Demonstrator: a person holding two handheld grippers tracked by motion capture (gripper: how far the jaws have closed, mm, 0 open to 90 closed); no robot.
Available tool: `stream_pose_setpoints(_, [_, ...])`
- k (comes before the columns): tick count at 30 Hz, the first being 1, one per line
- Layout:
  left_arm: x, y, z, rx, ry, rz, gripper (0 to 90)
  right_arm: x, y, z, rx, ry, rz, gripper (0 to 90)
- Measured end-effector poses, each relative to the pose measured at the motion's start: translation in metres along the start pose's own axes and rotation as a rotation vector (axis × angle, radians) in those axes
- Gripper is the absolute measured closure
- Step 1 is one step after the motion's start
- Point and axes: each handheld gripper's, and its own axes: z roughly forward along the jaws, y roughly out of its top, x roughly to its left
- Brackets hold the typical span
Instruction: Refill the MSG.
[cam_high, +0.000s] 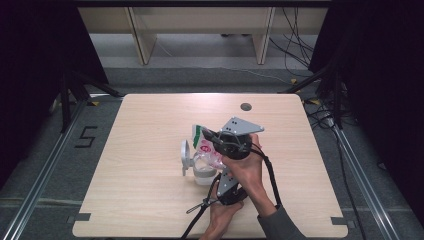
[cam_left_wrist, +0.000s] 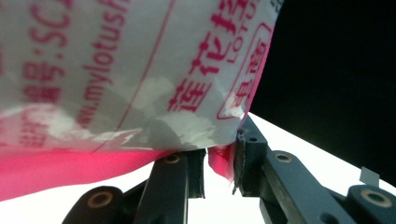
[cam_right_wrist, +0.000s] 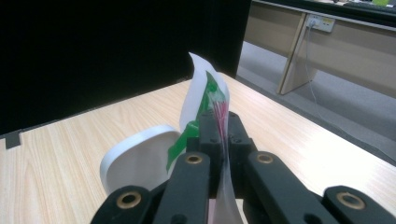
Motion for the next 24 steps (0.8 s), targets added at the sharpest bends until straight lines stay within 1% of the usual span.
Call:
stream_pose_setpoints(1, [-0.0001,0.0002,-0.0008,0.009,0.005,0.003,76.2,0.0005,-0.0001,0.0008,-0.002,0.002,0.000,89.4])
stream_pose_setpoints(2, [0.0010,-0.0001,-0.0001,0.003,-0.004,0.004,76.1,0.0008,0.0001,-0.0001,0.009,-0.002,-0.003,89.5])
stream_pose_setpoints(3, [0.0016,0.0000,-0.0001,0.004,0.001,0.002,76.1,0.0000,0.0001,0.0006,-0.001,-0.011,-0.019,89.5])
stream_pose_setpoints(4, [0.0025,0.0002,-0.0002,0.007,-0.002,0.000,76.2,0.0007,-0.0002,0.0008,0.003,-0.001,0.003,89.5])
stream_pose_setpoints(5, [0.0024,0.0004,0.0000,0.004,-0.006,-0.001,76.2,0.0014,0.0000,0.0007,0.008,0.005,0.010,89.5])
stream_pose_setpoints(6, [0.0017,0.0003,0.0002,-0.002,-0.002,-0.001,76.2,0.0019,0.0003,-0.0002,0.009,0.000,0.010,89.4])
stream_pose_setpoints(7, [0.0013,0.0005,-0.0006,0.004,0.003,0.003,76.2,0.0018,0.0006,0.0000,0.001,-0.009,0.003,89.5])
stream_pose_setpoints(8, [0.0012,0.0008,-0.0011,0.013,0.008,0.003,76.2,0.0019,0.0006,0.0000,0.001,-0.008,0.006,89.4])
stream_pose_setpoints(9, [0.0015,0.0006,-0.0007,0.010,0.004,-0.002,76.2,0.0024,0.0003,0.0000,0.009,-0.006,0.016,89.4])
stream_pose_setpoints(10, [0.0020,0.0005,0.0000,0.005,-0.004,-0.001,76.2,0.0025,0.0000,0.0004,0.005,-0.006,0.020,89.4])
stream_pose_setpoints(11, [0.0016,0.0003,0.0002,-0.001,0.002,-0.002,76.2,0.0023,0.0001,0.0003,0.007,-0.007,0.017,89.4])
stream_pose_setpoints(13, [0.0015,0.0008,-0.0009,0.012,0.010,0.001,76.2,0.0023,0.0004,0.0001,0.009,-0.004,0.020,89.4])
stream_pose_setpoints(14, [0.0024,0.0004,0.0001,0.004,-0.004,-0.002,76.2,0.0023,0.0002,0.0005,0.005,-0.004,0.017,89.4])
stream_pose_setpoints(16, [0.0020,0.0007,0.0003,0.003,-0.002,-0.001,76.2,0.0016,0.0003,0.0006,0.002,-0.009,0.011,89.4])
stream_pose_setpoints(17, [0.0017,0.0007,0.0004,-0.002,0.004,0.000,76.2,0.0021,0.0005,0.0000,0.007,-0.006,0.019,89.4])
stream_pose_setpoints(18, [0.0017,0.0011,-0.0002,0.005,0.008,0.002,76.2,0.0022,0.0008,0.0003,0.004,-0.004,0.011,89.4])
stream_pose_setpoints(19, [0.0018,0.0010,0.0003,-0.001,0.007,-0.007,76.2,0.0012,0.0011,0.0008,0.000,-0.002,-0.001,89.4])
stream_pose_setpoints(20, [0.0022,0.0014,0.0008,0.000,0.001,-0.002,76.2,0.0015,0.0010,0.0005,0.003,-0.001,0.006,89.3])
stream_pose_setpoints(21, [0.0016,0.0016,0.0002,0.001,0.010,-0.005,76.2,0.0016,0.0011,0.0008,0.001,-0.002,0.004,89.4])
stream_pose_setpoints(22, [0.0020,0.0019,0.0009,-0.001,-0.003,0.003,76.2,0.0017,0.0014,0.0008,-0.002,-0.004,0.000,89.4])
stream_pose_setpoints(23, [0.0019,0.0020,0.0009,-0.002,-0.001,0.004,76.2,0.0016,0.0017,0.0009,-0.003,-0.003,-0.005,89.4])
stream_pose_setpoints(24, [0.0015,0.0022,0.0007,0.000,0.010,-0.002,76.3,0.0016,0.0019,0.0008,-0.003,-0.004,-0.006,89.4])
